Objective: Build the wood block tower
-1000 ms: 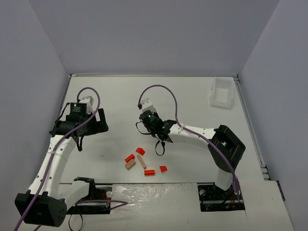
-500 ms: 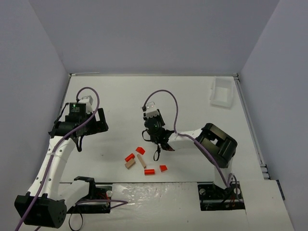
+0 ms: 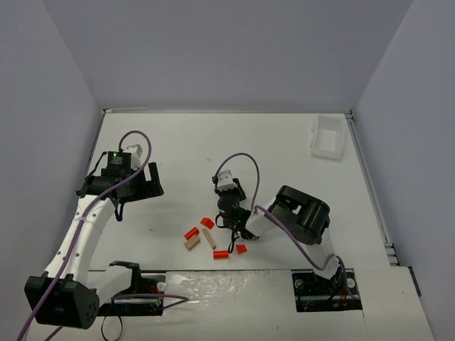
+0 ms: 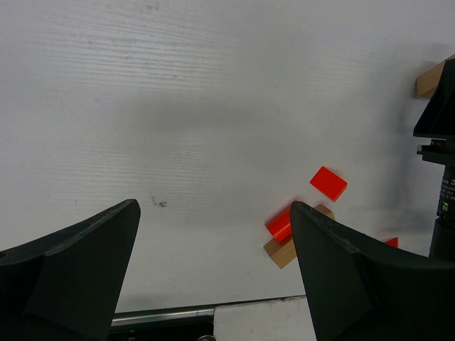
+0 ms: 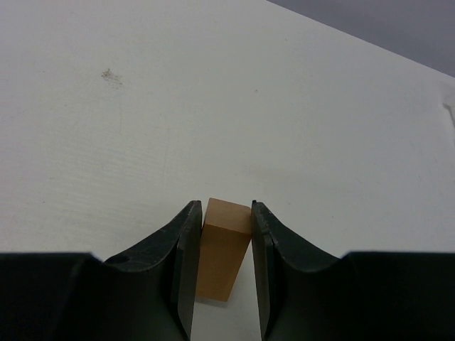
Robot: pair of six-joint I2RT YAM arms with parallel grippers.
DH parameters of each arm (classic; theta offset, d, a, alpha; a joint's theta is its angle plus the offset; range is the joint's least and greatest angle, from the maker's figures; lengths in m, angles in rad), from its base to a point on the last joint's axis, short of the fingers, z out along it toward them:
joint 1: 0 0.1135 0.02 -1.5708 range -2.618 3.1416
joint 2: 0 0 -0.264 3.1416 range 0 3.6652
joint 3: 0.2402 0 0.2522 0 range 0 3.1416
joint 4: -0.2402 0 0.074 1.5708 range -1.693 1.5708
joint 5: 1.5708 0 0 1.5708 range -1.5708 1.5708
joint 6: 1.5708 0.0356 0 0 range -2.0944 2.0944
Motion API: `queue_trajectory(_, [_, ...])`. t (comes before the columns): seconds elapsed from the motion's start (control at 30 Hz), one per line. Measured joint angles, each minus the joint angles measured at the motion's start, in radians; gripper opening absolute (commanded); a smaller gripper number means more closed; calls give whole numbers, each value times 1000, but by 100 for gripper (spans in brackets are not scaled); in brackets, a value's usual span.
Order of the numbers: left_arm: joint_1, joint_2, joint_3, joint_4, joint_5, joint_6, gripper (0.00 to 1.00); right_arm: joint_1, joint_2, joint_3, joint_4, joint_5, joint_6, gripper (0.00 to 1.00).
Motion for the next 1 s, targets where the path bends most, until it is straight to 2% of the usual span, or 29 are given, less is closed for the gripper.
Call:
queue_trajectory(0.13, [0, 3, 0, 0, 5, 0, 84, 14, -3, -54, 81, 17, 36, 30])
queue_trajectory(0.23, [0, 3, 0, 0, 5, 0, 84, 17, -13, -86, 106, 24, 79, 37])
queue_trajectory(0.53, [0, 3, 0, 0, 16, 0, 84, 21, -61, -153, -50, 21, 188, 69])
queue_trajectory(0.63, [0, 1, 0, 0, 19, -1, 84, 21, -143, -152, -149, 21, 223, 81])
queue_trajectory(0.77, [0, -10, 0, 0, 20, -1, 84, 21, -327, -130, -355, 9, 277, 88])
queue_trajectory(0.87, [0, -29, 0, 0, 20, -2, 84, 21, -459, -55, -533, -7, 323, 90])
queue_trajectory(1.0, [0, -52, 0, 0, 19, -1, 84, -4, -526, 110, -794, -72, 401, 87])
